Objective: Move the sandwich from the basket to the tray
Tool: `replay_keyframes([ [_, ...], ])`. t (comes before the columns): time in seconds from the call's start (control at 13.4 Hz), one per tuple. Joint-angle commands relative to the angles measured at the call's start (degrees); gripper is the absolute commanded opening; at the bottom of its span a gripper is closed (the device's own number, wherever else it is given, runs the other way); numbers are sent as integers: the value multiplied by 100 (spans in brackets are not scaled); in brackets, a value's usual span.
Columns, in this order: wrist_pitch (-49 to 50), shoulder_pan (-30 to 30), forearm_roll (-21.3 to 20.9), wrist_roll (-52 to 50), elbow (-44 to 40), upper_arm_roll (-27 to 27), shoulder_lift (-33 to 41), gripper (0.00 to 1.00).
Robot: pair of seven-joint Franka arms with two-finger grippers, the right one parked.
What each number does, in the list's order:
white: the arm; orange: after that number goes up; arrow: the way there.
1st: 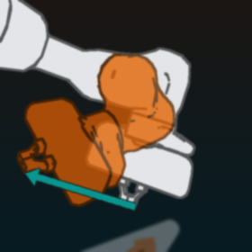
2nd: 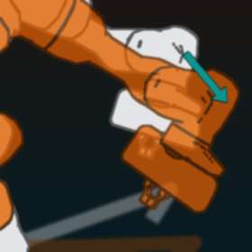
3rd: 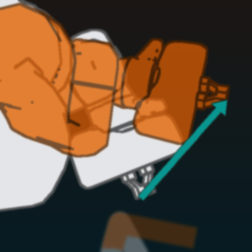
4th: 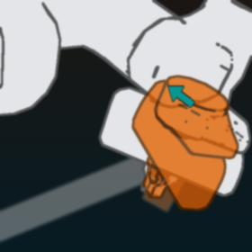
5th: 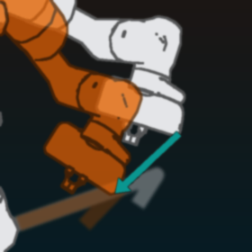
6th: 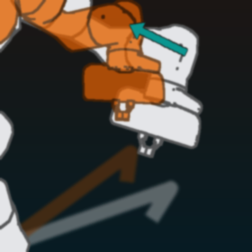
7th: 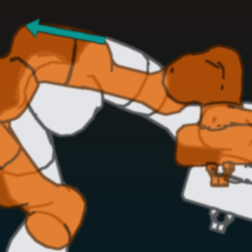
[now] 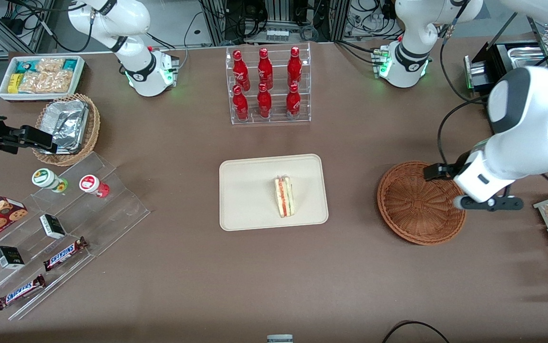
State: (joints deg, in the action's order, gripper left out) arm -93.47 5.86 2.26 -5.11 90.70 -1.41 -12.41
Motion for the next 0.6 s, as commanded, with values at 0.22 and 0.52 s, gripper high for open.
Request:
replay_keyframes([
  [0.22,592,-586,-111,318,317,-342,862,100],
  [0.52,1084,-586,-173,371,186,-229,1108,100],
])
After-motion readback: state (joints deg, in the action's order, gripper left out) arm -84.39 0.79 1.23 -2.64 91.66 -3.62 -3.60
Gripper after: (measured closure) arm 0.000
